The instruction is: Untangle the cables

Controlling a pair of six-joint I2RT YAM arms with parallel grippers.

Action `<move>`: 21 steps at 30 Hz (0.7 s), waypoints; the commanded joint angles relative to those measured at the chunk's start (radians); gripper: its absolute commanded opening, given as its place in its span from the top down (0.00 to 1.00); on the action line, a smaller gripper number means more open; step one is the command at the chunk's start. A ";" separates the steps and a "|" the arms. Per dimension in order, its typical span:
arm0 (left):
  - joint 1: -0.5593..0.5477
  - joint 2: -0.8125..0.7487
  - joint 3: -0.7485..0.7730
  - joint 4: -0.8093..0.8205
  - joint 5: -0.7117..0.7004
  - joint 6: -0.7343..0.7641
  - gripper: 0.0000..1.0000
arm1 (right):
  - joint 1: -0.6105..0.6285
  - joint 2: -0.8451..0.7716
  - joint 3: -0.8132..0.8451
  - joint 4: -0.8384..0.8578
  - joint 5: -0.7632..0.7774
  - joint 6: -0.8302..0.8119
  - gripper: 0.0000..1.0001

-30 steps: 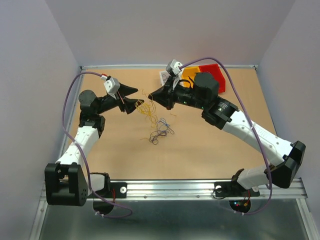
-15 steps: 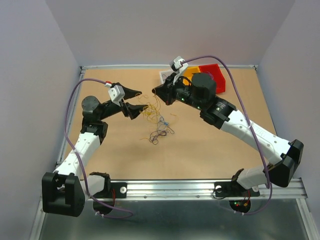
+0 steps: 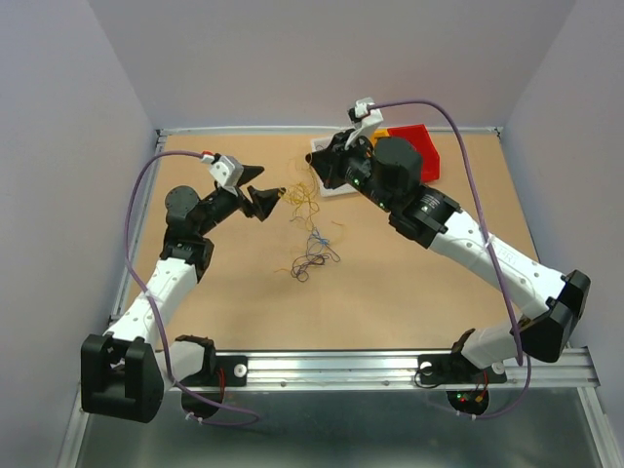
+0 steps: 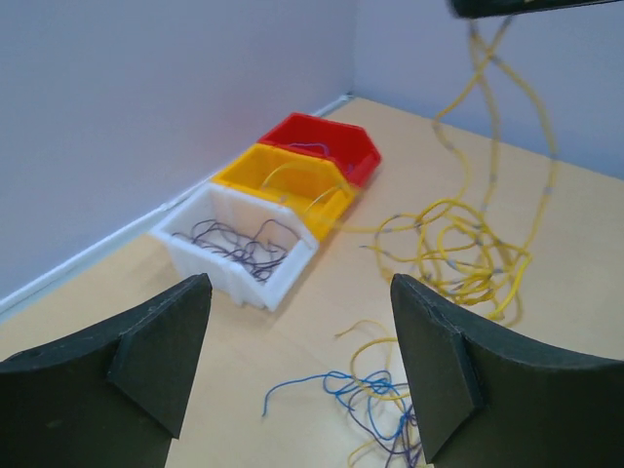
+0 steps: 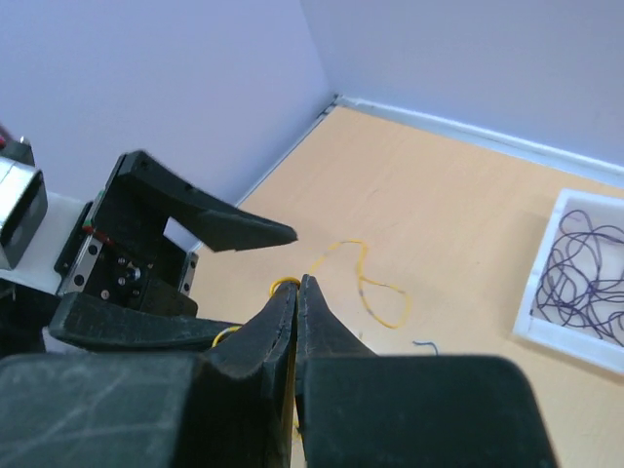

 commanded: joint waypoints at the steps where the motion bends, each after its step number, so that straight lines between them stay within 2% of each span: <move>1: 0.010 -0.024 0.016 0.001 -0.413 -0.100 0.14 | 0.010 -0.038 0.105 0.051 0.184 0.059 0.99; 2: 0.016 -0.024 0.029 -0.019 -0.451 -0.119 0.10 | 0.010 -0.041 0.104 0.051 0.209 0.066 0.99; 4: 0.022 -0.017 0.048 -0.040 -0.457 -0.134 0.11 | 0.010 -0.047 0.099 0.050 0.276 0.076 0.99; 7: 0.020 0.000 0.040 -0.024 -0.287 -0.127 0.12 | 0.010 -0.067 0.081 0.050 0.336 0.091 0.99; 8: 0.019 0.005 0.019 0.026 -0.169 -0.126 0.12 | 0.008 -0.075 0.072 0.050 0.345 0.093 0.99; 10: -0.010 0.022 0.002 0.068 -0.048 -0.084 0.12 | 0.008 -0.084 0.064 0.050 0.374 0.090 0.99; 12: -0.053 0.031 -0.001 0.076 0.000 -0.042 0.12 | 0.010 -0.095 0.044 0.080 0.384 0.083 1.00; 16: -0.189 0.051 0.003 0.071 0.053 0.045 0.12 | 0.010 -0.112 0.001 0.125 0.433 0.065 0.99; 17: -0.190 0.049 0.003 0.071 0.054 0.045 0.12 | 0.010 -0.115 -0.010 0.139 0.439 0.062 1.00; 21: -0.306 0.049 0.013 0.074 -0.044 0.088 0.10 | 0.010 -0.127 -0.042 0.175 0.436 0.053 0.99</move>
